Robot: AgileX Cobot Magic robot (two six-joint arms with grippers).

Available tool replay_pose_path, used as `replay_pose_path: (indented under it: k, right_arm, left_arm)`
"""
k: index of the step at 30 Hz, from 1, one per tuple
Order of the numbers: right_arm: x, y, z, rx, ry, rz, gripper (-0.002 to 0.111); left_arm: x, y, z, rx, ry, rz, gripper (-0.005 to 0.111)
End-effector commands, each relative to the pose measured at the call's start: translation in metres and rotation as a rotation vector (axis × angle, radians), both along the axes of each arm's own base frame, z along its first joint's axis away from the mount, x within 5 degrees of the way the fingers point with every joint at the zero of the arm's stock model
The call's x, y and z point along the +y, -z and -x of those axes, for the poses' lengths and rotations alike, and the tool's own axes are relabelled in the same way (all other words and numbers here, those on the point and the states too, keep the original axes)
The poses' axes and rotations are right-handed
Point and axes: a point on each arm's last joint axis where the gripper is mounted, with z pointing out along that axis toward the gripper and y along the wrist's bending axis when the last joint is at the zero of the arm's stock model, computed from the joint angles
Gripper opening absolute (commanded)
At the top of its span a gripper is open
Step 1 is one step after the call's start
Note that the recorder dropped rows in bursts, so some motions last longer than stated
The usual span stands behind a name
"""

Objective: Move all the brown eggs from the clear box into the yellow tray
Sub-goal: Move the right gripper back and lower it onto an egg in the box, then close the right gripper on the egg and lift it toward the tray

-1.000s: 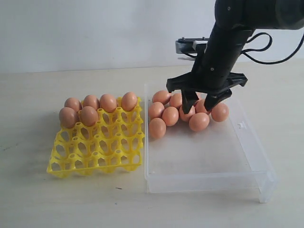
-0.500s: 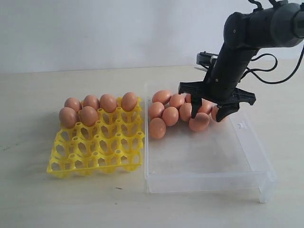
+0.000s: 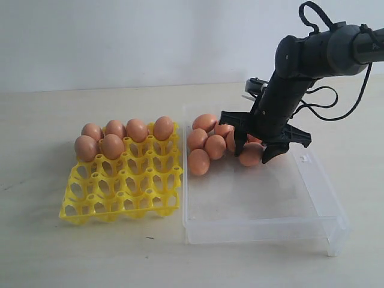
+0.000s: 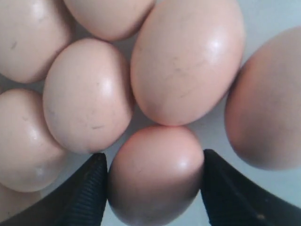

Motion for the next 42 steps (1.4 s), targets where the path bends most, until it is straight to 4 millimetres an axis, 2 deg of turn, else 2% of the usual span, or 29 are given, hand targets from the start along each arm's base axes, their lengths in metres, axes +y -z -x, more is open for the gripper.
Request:
replay_pose_path:
  k: [1, 5, 8, 14, 15, 18, 20, 22, 26, 29, 34, 38, 42]
  right_arm:
    - [-0.001, -0.002, -0.003, -0.024, 0.007, -0.008, 0.037]
    - [-0.003, -0.012, -0.003, -0.062, -0.019, 0.009, 0.011]
    - [-0.006, -0.026, -0.004, -0.116, -0.042, 0.025, 0.0]
    - [-0.008, -0.074, -0.002, -0.272, -0.113, -0.006, 0.0]
    - [-0.009, -0.091, 0.001, -0.326, -0.142, -0.017, 0.0]
    - [-0.006, -0.119, 0.008, -0.414, -0.197, -0.037, 0.0]
    - [0.001, -0.133, 0.016, -0.468, -0.256, -0.048, 0.0]
    - [0.02, -0.145, 0.029, -0.525, -0.349, -0.061, 0.0]
    - [0.066, -0.154, 0.051, -0.655, -0.451, -0.138, 0.0]
    - [0.091, -0.145, 0.065, -0.767, -0.477, -0.206, 0.0]
    - [0.111, -0.115, 0.084, -0.823, -0.462, -0.282, 0.0]
    - [0.128, -0.089, 0.089, -0.836, -0.472, -0.302, 0.0]
    - [0.136, -0.066, 0.084, -0.847, -0.469, -0.299, 0.0]
  left_arm:
    - [0.0, 0.001, 0.0, -0.003, 0.003, 0.011, 0.0]
    - [0.0, 0.001, 0.0, -0.003, 0.003, 0.011, 0.0]
    - [0.0, 0.001, 0.0, -0.003, 0.003, 0.011, 0.0]
    - [0.0, 0.001, 0.0, -0.003, 0.003, 0.011, 0.0]
    - [0.0, 0.001, 0.0, -0.003, 0.003, 0.011, 0.0]
    - [0.0, 0.001, 0.0, -0.003, 0.003, 0.011, 0.0]
    - [0.0, 0.001, 0.0, -0.003, 0.003, 0.011, 0.0]
    - [0.0, 0.001, 0.0, -0.003, 0.003, 0.011, 0.0]
    - [0.0, 0.001, 0.0, -0.003, 0.003, 0.011, 0.0]
    - [0.0, 0.001, 0.0, -0.003, 0.003, 0.011, 0.0]
    - [0.0, 0.001, 0.0, -0.003, 0.003, 0.011, 0.0]
    - [0.0, 0.001, 0.0, -0.003, 0.003, 0.011, 0.0]
    - [0.0, 0.001, 0.0, -0.003, 0.003, 0.011, 0.0]
